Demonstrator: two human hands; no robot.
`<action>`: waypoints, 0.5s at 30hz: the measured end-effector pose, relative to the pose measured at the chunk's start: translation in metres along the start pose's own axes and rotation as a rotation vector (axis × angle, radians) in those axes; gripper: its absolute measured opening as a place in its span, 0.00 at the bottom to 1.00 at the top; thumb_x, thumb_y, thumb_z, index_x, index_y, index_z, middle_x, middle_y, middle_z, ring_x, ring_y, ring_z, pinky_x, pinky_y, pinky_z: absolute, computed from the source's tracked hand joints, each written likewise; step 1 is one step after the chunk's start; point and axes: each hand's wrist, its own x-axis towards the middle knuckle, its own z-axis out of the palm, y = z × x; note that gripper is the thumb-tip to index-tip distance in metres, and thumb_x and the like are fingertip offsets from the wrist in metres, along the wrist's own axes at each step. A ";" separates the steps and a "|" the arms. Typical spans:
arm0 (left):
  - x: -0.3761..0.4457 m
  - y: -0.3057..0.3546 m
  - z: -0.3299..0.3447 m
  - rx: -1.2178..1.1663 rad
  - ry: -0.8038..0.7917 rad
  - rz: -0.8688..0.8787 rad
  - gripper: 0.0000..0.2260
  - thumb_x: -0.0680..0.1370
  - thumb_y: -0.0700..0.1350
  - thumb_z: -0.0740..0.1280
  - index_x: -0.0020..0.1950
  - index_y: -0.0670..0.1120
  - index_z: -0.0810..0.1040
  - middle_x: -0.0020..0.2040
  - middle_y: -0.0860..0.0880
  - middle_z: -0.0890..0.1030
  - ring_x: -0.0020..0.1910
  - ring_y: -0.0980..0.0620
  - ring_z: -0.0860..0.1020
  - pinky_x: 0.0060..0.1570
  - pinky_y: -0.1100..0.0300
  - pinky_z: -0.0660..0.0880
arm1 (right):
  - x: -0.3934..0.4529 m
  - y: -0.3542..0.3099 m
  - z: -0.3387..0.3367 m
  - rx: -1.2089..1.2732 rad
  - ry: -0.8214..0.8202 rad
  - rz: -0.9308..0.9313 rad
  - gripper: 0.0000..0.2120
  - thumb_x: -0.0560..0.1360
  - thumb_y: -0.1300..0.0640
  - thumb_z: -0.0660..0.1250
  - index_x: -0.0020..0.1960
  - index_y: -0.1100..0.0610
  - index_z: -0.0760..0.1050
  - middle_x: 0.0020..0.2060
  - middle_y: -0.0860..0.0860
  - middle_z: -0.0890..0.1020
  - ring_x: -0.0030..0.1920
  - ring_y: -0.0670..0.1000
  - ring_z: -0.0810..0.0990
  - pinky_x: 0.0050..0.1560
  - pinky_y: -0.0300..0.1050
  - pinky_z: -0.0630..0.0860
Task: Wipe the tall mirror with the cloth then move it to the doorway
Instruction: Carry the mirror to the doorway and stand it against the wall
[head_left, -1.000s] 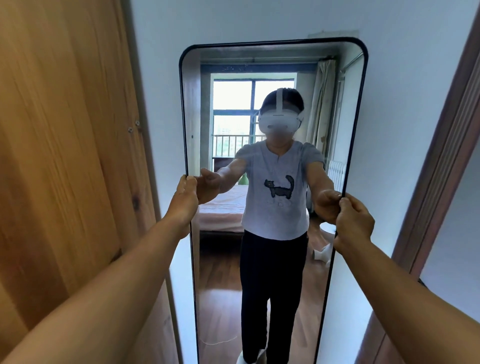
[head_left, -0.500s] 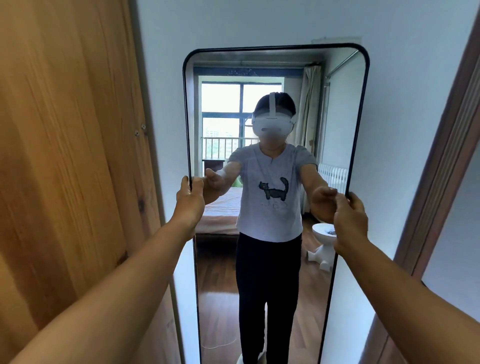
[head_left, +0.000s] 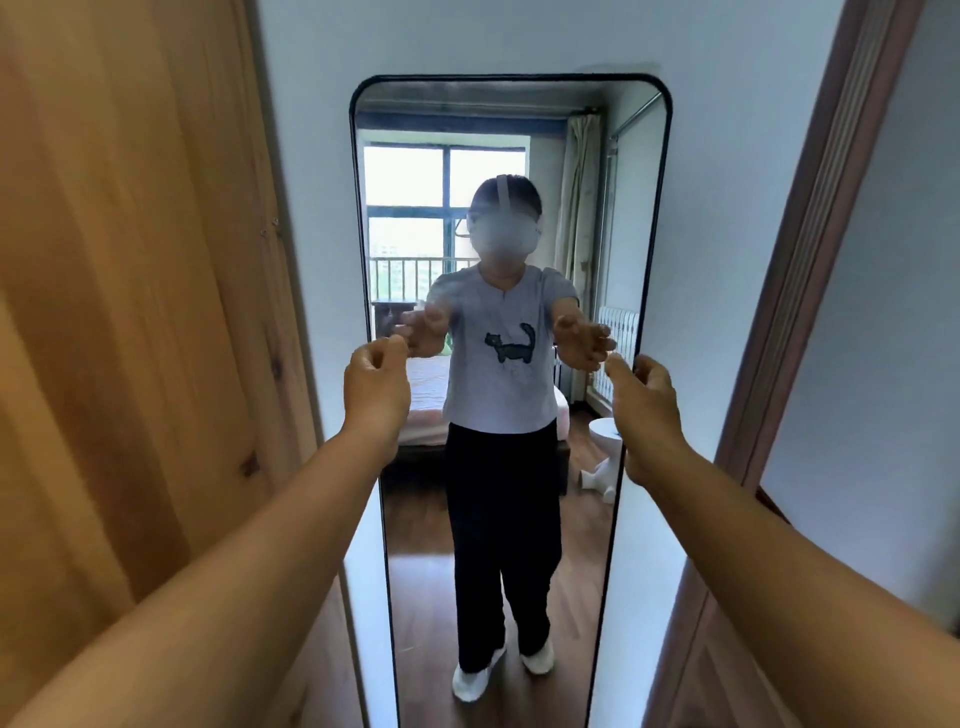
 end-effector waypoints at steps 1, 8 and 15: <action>-0.010 0.001 -0.002 -0.049 0.008 0.001 0.12 0.78 0.49 0.59 0.55 0.43 0.75 0.41 0.51 0.74 0.43 0.50 0.70 0.38 0.61 0.67 | -0.007 -0.001 -0.003 0.003 0.007 0.005 0.22 0.77 0.48 0.61 0.69 0.52 0.64 0.66 0.54 0.69 0.59 0.53 0.71 0.47 0.43 0.70; -0.104 0.019 -0.025 -0.238 -0.047 -0.077 0.06 0.78 0.42 0.62 0.53 0.48 0.75 0.46 0.49 0.76 0.44 0.51 0.75 0.50 0.58 0.74 | -0.071 -0.010 -0.041 0.110 -0.049 0.016 0.10 0.78 0.54 0.62 0.58 0.53 0.70 0.50 0.52 0.76 0.44 0.50 0.74 0.38 0.40 0.70; -0.240 0.051 -0.044 -0.328 -0.092 -0.111 0.06 0.78 0.40 0.62 0.48 0.49 0.76 0.43 0.48 0.75 0.38 0.51 0.74 0.44 0.58 0.74 | -0.163 -0.025 -0.118 0.194 -0.184 0.030 0.03 0.77 0.58 0.64 0.49 0.51 0.74 0.40 0.48 0.76 0.39 0.47 0.74 0.39 0.41 0.72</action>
